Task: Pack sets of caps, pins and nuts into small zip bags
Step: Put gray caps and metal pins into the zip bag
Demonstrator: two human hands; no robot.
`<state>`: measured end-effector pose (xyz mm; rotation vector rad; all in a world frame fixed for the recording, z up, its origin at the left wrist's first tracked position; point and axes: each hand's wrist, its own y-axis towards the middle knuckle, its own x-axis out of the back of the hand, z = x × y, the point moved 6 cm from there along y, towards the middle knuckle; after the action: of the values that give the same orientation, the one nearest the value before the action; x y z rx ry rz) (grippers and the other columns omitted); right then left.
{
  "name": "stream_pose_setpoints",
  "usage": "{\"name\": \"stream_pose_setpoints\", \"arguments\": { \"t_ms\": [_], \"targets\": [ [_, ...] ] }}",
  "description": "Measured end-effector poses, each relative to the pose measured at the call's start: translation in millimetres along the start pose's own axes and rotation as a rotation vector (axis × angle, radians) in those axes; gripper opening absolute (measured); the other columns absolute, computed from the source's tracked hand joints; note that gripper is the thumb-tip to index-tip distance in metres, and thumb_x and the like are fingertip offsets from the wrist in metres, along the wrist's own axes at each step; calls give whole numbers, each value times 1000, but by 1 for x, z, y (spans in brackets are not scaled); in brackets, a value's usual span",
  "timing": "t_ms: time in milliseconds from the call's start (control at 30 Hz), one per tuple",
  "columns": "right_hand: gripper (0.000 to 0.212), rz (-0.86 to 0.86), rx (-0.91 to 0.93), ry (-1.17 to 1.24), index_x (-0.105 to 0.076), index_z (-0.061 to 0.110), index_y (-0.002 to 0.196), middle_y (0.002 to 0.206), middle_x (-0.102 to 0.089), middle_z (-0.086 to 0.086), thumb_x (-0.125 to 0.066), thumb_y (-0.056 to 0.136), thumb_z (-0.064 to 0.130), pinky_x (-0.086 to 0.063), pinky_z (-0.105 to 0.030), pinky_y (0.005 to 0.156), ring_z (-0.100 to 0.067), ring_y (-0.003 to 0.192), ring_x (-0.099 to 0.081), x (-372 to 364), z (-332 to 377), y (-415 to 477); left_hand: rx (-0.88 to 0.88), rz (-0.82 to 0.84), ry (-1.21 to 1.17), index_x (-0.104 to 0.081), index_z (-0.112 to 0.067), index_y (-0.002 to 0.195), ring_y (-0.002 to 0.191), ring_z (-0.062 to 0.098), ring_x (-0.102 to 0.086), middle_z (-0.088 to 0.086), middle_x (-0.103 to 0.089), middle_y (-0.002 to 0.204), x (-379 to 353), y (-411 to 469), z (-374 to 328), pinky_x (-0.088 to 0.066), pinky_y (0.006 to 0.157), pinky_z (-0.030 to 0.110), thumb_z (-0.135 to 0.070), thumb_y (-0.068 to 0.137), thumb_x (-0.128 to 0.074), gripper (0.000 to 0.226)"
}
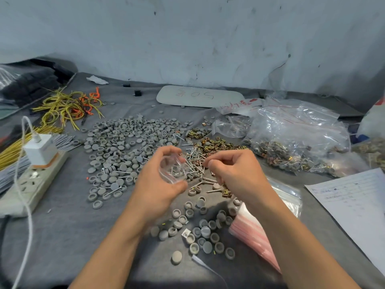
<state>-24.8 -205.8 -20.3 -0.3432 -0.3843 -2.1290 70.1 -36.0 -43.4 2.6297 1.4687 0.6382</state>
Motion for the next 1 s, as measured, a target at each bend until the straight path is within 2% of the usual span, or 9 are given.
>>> {"name": "stream_pose_setpoints", "arguments": {
  "t_ms": [133,233,367,433,500,633,800,933,1000],
  "targets": [
    [24,229,10,-348,-78,32,75,58,-68,17,-75,89,14,-43,-12,48,-1,50,-56,-11,-5,-13,25,-145,-319,-63,-32,120,93,5,-71,-11,-74,110,25,5,-4,-55,73,21,12,78,-75,62],
    [19,338,0,-582,-81,33,84,76,-71,21,-74,87,15,-43,-6,53,3,68,-66,-22,-12,-21,-11,-393,-529,-62,-28,123,101,13,-71,-7,-73,107,53,5,-3,-58,79,26,9,80,-73,58],
    [14,293,-29,-653,-80,32,98,89,-73,15,-73,89,25,-50,-14,61,-4,78,-65,-29,-13,-22,-146,-602,-307,-57,-29,127,99,5,-64,-10,-69,106,63,-2,-14,-53,85,22,-12,74,-79,60],
    [15,272,-37,-695,-78,31,103,92,-72,10,-73,90,28,-58,-27,71,-11,81,-67,-31,-12,-22,-105,-623,-185,-55,-30,130,102,7,-65,-10,-68,111,58,-2,-10,-57,91,32,-12,77,-83,62],
    [15,275,-21,-744,-77,29,103,95,-73,6,-72,89,29,-60,-35,78,-18,86,-67,-35,-11,-23,-89,-574,-30,-53,-36,132,99,1,-65,-19,-66,110,52,-2,-9,-58,89,35,-15,79,-84,66],
    [15,273,9,-803,-75,27,101,95,-74,0,-66,90,28,-60,-37,78,-27,88,-68,-43,-6,-24,-121,-275,266,-45,-46,137,79,-17,-63,-30,-64,105,23,-3,-14,-45,64,-1,-20,75,-86,79],
    [21,206,17,-834,-78,31,101,91,-75,0,-63,90,20,-57,-35,73,-29,85,-68,-44,-6,-19,-25,-15,385,-47,-54,116,73,-1,-63,-22,-63,109,-9,-5,-3,-44,58,10,-25,77,-86,63],
    [14,-78,37,-404,-82,29,92,80,-75,15,-72,92,19,-60,-31,76,-8,76,-71,-20,1,-11,-26,40,393,-45,-54,130,97,0,-60,-20,-61,117,-21,-5,-3,-46,77,18,-21,78,-79,70],
    [8,-107,33,-171,-81,28,83,71,-75,15,-82,85,21,-61,-30,66,-4,66,-71,-16,3,-8,-9,52,399,-42,-54,139,98,1,-58,-21,-61,119,-24,-5,-3,-44,80,20,-16,76,-77,81]
  ]
}}
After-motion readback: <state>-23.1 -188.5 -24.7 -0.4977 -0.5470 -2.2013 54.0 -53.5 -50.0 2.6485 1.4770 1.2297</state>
